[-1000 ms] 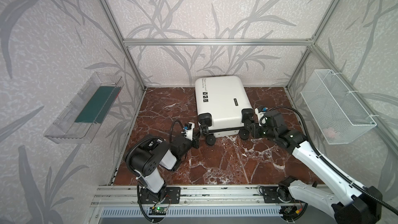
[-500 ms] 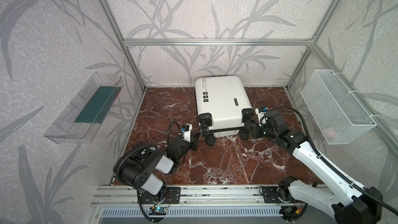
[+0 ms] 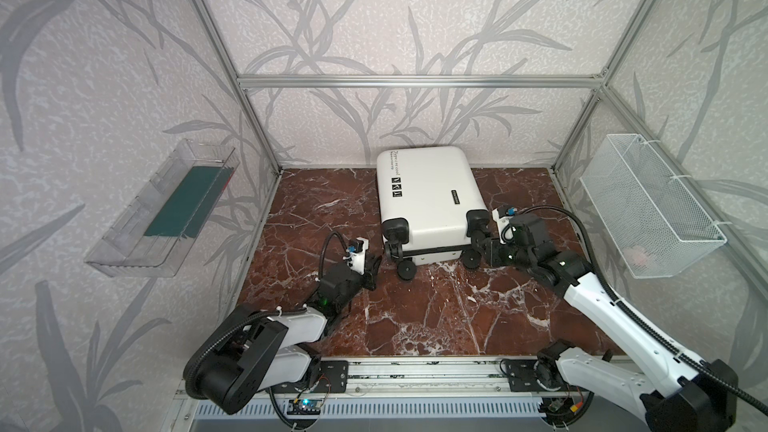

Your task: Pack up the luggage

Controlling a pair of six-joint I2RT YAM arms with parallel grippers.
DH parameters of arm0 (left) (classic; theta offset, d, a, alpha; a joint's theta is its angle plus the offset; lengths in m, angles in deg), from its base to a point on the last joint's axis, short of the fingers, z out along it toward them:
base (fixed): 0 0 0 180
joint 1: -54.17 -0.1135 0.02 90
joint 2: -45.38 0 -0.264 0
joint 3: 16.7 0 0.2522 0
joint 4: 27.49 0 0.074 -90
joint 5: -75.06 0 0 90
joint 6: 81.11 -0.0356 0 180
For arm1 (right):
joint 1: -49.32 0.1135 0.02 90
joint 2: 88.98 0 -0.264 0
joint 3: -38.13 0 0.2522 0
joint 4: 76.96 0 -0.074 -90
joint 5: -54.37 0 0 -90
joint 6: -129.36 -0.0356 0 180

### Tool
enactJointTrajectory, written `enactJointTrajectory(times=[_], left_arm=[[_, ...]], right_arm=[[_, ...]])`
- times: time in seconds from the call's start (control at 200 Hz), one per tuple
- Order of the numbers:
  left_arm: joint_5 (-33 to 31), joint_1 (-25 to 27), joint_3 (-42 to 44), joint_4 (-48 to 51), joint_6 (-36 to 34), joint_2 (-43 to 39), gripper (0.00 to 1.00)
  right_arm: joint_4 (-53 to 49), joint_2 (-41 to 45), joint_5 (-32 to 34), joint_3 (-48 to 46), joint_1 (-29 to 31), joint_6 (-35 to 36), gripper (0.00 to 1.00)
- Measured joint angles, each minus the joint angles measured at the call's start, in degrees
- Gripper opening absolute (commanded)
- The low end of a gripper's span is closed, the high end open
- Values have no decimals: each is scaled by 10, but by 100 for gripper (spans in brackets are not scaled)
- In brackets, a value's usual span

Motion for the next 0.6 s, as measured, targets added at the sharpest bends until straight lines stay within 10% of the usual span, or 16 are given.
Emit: enactJointTrajectory(times=[0.6], left_arm=[[21,5,0,-130,-53,137,34]], right_arm=[[0,0,-29,0,-43,9,0]])
